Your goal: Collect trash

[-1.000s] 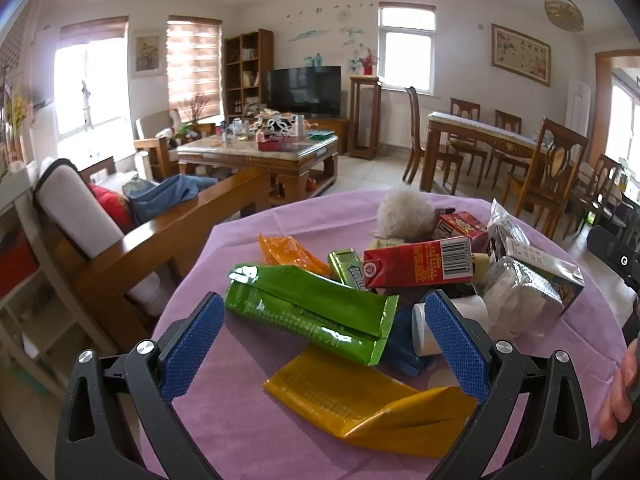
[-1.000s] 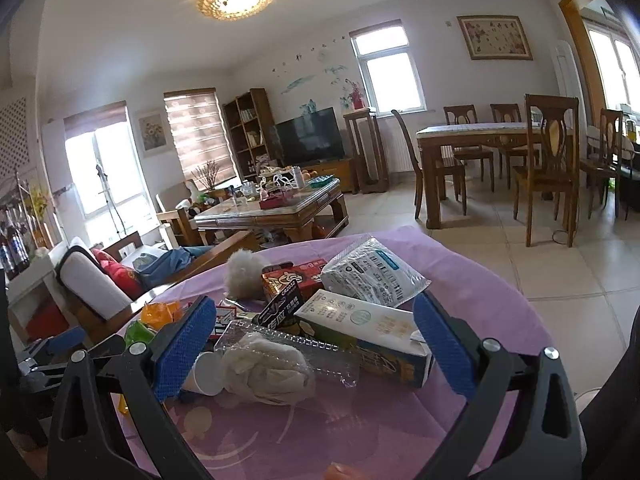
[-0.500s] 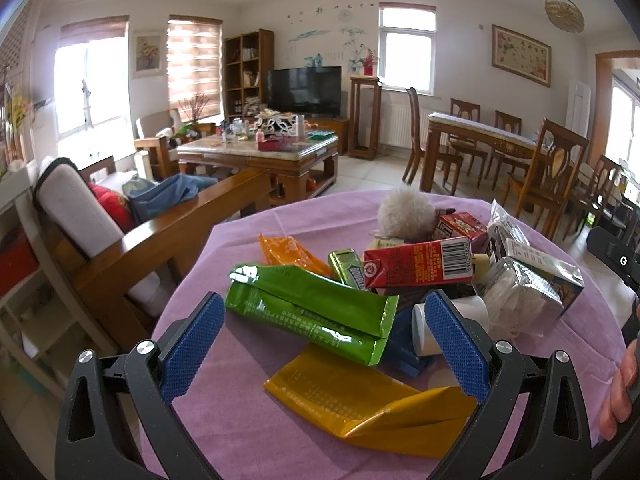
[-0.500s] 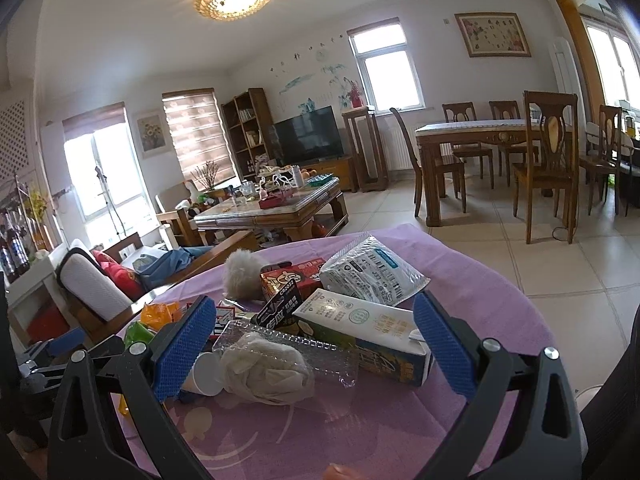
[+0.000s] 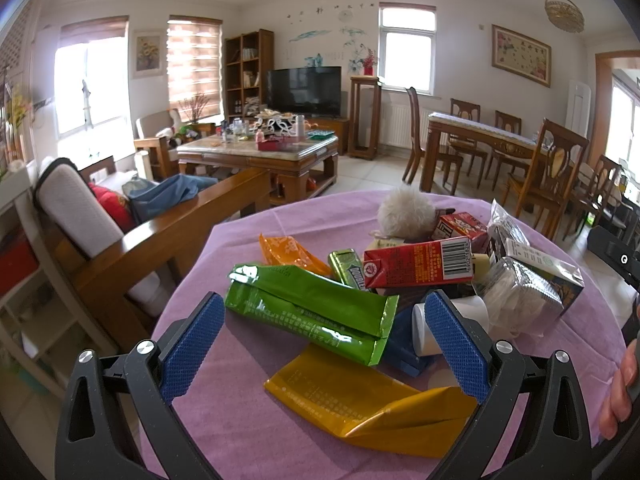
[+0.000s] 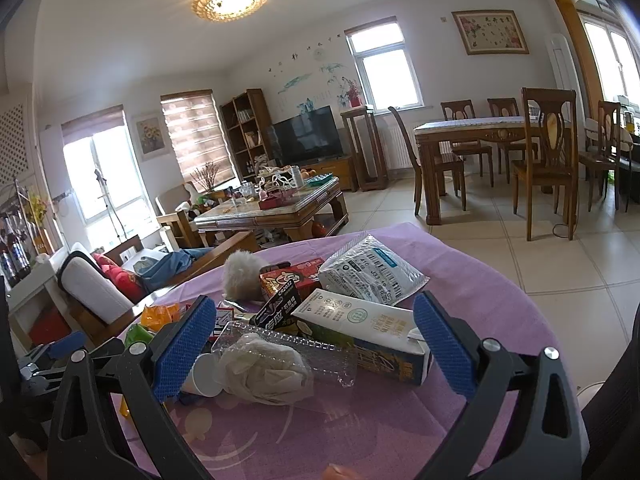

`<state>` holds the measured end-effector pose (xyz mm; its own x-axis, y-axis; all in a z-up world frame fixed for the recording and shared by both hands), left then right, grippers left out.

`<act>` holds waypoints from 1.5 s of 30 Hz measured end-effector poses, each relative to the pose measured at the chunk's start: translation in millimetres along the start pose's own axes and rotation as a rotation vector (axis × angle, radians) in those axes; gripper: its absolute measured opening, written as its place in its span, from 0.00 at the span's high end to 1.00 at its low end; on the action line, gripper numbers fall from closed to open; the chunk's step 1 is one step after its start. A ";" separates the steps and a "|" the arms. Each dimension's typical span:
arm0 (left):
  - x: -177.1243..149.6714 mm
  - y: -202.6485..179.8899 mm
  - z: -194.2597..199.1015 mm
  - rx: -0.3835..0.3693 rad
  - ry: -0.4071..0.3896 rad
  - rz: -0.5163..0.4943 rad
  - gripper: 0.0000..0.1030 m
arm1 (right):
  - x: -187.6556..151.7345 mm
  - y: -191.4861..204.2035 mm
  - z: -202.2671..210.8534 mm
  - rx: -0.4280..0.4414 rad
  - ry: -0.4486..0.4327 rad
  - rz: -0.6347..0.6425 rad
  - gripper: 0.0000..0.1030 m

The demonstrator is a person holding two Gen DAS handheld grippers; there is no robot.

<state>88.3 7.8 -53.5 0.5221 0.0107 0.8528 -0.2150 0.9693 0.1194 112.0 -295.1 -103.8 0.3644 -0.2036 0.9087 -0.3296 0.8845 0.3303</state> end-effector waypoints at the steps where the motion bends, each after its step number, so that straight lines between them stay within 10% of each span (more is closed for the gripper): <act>1: 0.0 0.1 0.0 0.000 0.000 0.000 0.04 | -0.1 0.1 -0.1 0.000 0.000 -0.001 0.05; 35: 0.2 0.3 -0.2 -0.004 0.002 0.005 0.04 | 2.3 -3.7 1.5 -0.001 -0.004 -0.007 0.05; 41: 10.9 22.5 -9.8 -0.103 0.021 -0.073 0.04 | 5.4 8.0 -17.2 0.009 0.162 0.133 0.05; 45: 10.2 31.0 -35.1 -0.300 0.130 -0.144 0.04 | 35.0 46.0 -49.5 0.168 0.318 0.202 0.05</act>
<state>115.9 46.6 -58.9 0.6344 -0.1185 0.7638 0.1100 0.9920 0.0626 152.7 -240.8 -69.5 0.5200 0.1307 0.8441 -0.5504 0.8070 0.2141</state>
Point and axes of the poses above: each gripper's, at about its wrist camera, not at the fingertips, and z roughly against the way its jaws point, y to its left, x to its top, the point moved 10 cm from there along -z, roughly the way its jaws point, and after that the axes turned 14 degrees about x, right-handed, at the moved point
